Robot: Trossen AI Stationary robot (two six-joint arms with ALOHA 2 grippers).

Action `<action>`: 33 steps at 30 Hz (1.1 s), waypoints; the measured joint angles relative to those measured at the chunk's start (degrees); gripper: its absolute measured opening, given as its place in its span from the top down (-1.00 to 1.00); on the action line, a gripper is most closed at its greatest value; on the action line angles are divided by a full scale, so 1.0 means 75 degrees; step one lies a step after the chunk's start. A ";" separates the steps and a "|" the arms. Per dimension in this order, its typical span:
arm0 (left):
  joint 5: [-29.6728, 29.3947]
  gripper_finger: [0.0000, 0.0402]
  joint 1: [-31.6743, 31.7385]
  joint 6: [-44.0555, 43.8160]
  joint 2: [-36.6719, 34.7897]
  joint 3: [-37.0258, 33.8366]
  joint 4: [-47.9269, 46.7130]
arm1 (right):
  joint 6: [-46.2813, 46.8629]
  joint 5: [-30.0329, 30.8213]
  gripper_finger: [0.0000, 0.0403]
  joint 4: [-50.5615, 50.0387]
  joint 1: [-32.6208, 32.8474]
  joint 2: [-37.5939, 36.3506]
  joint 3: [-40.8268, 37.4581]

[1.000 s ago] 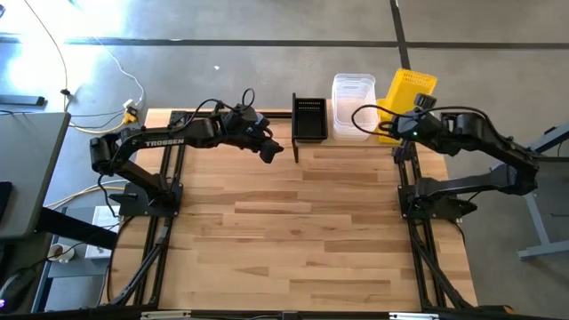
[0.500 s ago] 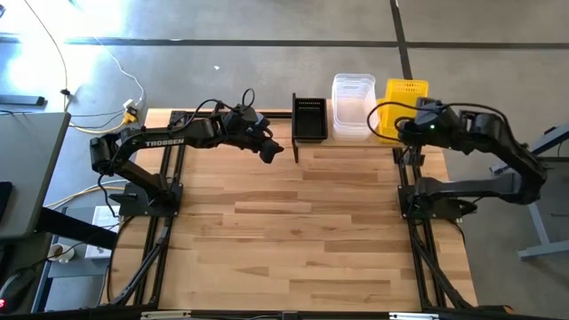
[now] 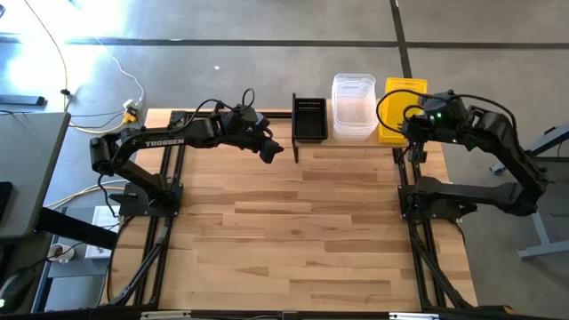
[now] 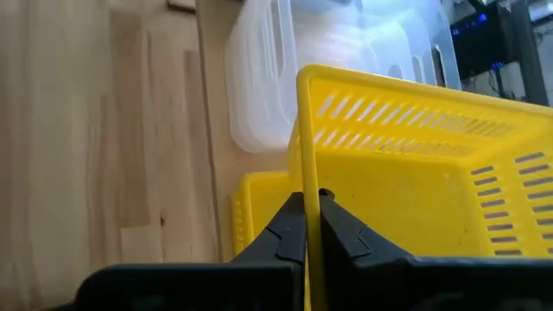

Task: Stack baskets on shelf by color
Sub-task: Stack the yellow bin on top of the stacked yellow bins on the shelf

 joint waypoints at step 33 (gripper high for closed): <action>-0.0005 0.21 0.0001 0.0079 0.0000 0.0000 0.0003 | 0.2132 0.0041 1.00 0.0865 -0.0962 0.0201 0.0000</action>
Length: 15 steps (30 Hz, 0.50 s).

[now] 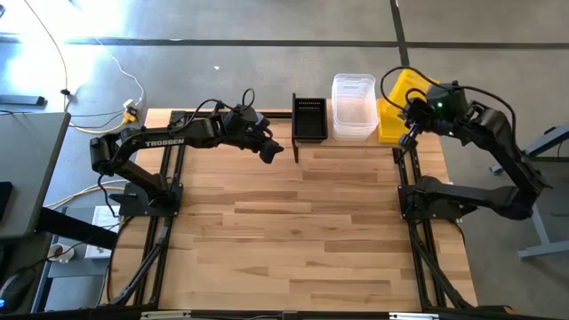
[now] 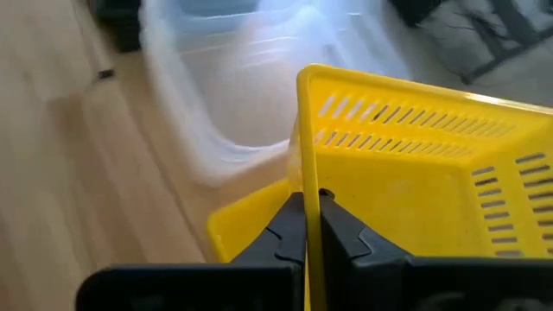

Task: Stack baskets on shelf by color
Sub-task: Stack the yellow bin on top of the stacked yellow bins on the shelf

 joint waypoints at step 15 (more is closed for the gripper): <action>0.0006 0.21 0.0000 0.0320 0.0000 0.0000 0.0000 | -0.2868 -0.0753 1.00 -0.1164 -0.0541 0.0501 -0.0003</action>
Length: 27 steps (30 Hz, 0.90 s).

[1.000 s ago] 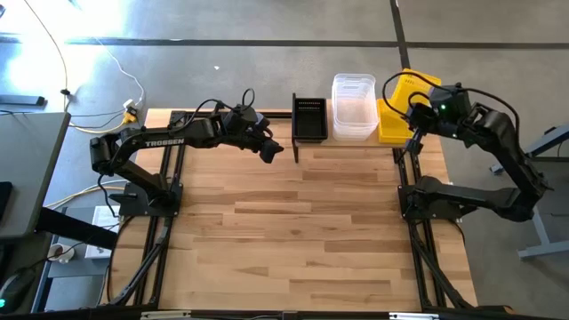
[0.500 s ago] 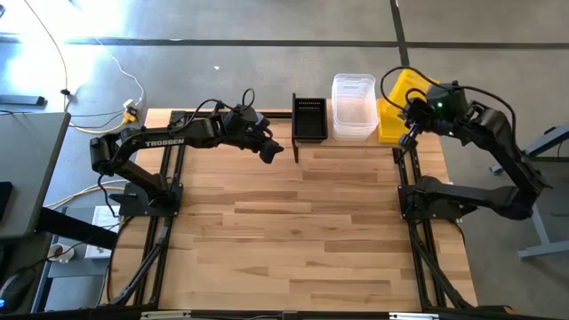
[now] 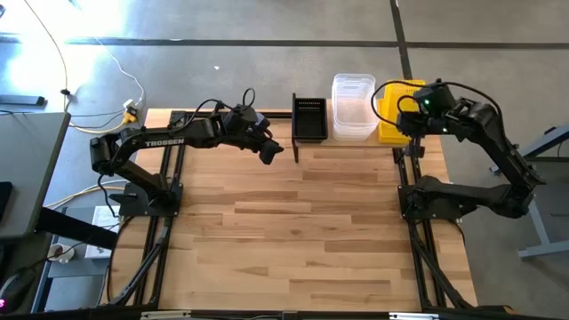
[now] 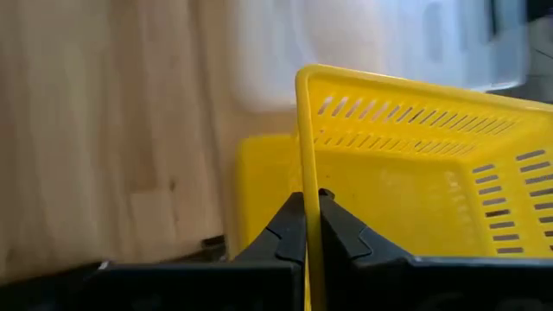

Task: Stack baskets on shelf by color
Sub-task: Stack the yellow bin on top of the stacked yellow bins on the shelf

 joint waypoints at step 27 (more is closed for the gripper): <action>-0.0006 0.21 0.0002 0.0000 0.0000 0.0000 0.0003 | -0.2217 -0.3347 1.00 -0.0475 -0.2939 0.0341 0.0000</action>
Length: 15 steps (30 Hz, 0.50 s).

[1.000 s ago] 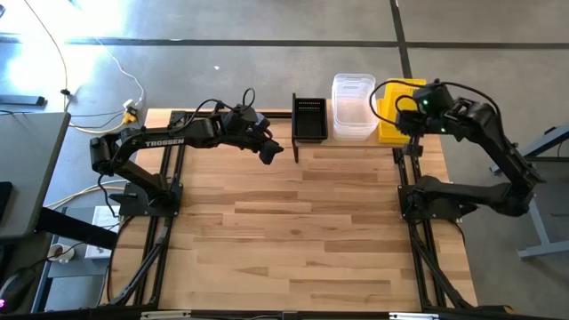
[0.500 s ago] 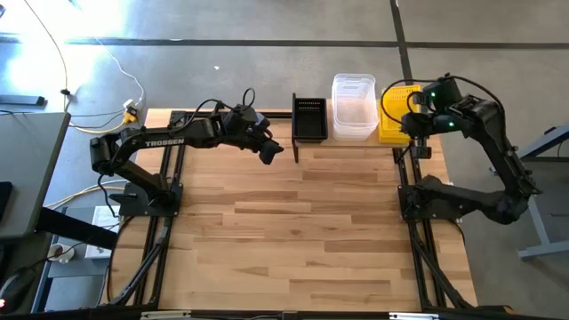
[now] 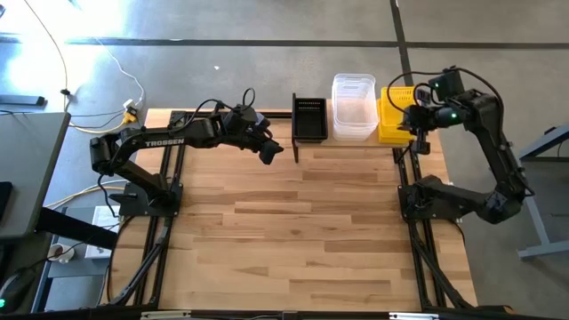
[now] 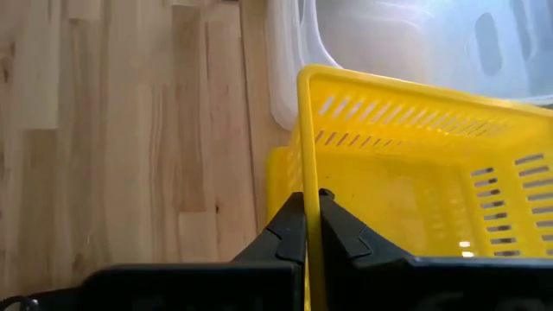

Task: Stack baskets on shelf by color
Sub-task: Stack the yellow bin on top of the stacked yellow bins on the shelf

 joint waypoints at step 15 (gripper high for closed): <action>0.0000 0.21 0.0000 -0.0006 0.0000 0.0000 0.0000 | 0.0203 -0.0027 1.00 -0.0104 -0.0003 0.0772 0.0000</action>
